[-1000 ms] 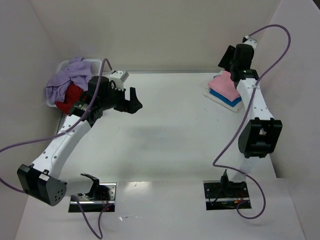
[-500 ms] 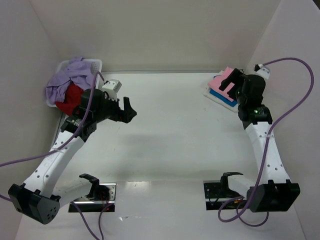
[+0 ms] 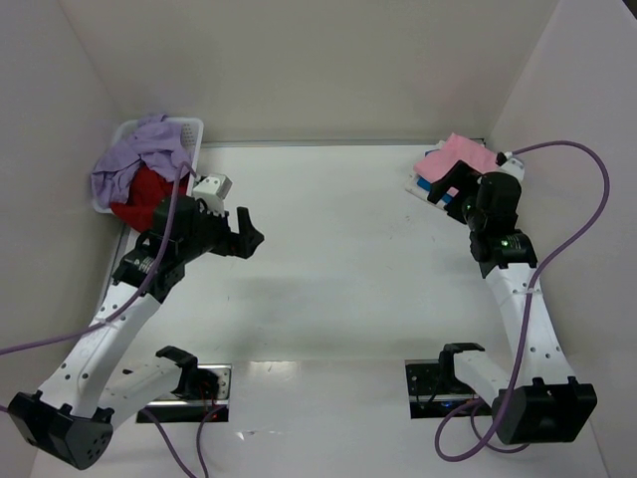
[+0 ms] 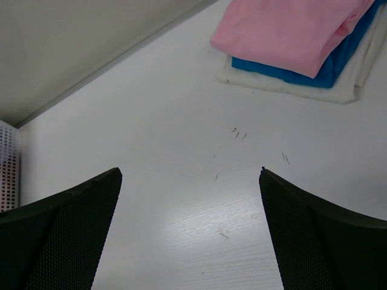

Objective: Fold and stack the t-shirts
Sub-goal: Put the neatly folded tshirt into the corner of the board with the right arm

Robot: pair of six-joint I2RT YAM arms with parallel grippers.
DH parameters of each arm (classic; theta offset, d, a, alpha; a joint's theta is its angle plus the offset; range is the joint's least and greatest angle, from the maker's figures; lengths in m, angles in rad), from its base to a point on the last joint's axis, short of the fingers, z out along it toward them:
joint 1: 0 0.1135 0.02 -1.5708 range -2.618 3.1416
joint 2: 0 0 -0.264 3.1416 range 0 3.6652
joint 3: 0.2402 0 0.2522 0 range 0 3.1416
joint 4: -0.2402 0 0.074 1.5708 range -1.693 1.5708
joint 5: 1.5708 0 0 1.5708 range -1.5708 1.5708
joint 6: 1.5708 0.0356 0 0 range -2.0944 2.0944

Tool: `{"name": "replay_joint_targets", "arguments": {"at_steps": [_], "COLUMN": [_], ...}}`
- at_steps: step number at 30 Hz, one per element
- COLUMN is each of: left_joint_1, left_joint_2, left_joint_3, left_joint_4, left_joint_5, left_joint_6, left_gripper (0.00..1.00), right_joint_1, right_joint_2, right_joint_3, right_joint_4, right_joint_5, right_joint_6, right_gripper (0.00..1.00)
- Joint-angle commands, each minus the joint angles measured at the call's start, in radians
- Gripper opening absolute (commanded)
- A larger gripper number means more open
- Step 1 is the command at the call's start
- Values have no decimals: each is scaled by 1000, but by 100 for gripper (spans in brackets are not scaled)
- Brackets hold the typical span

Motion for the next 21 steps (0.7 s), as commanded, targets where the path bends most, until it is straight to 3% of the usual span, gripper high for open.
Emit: {"name": "replay_joint_targets", "arguments": {"at_steps": [1, 21], "left_joint_1": [6, 6], "left_joint_2": [-10, 48], "left_joint_3": [-17, -17], "left_joint_4": [11, 2], "left_joint_5": [-25, -25], "left_joint_6": [-16, -26], "left_gripper": [100, 100], "right_joint_1": [8, 8], "right_joint_2": [-38, -56], "right_joint_3": [-16, -45], "right_joint_4": [38, 56], "right_joint_5": [-11, -11], "right_joint_6": [5, -4], "right_gripper": [100, 100]}}
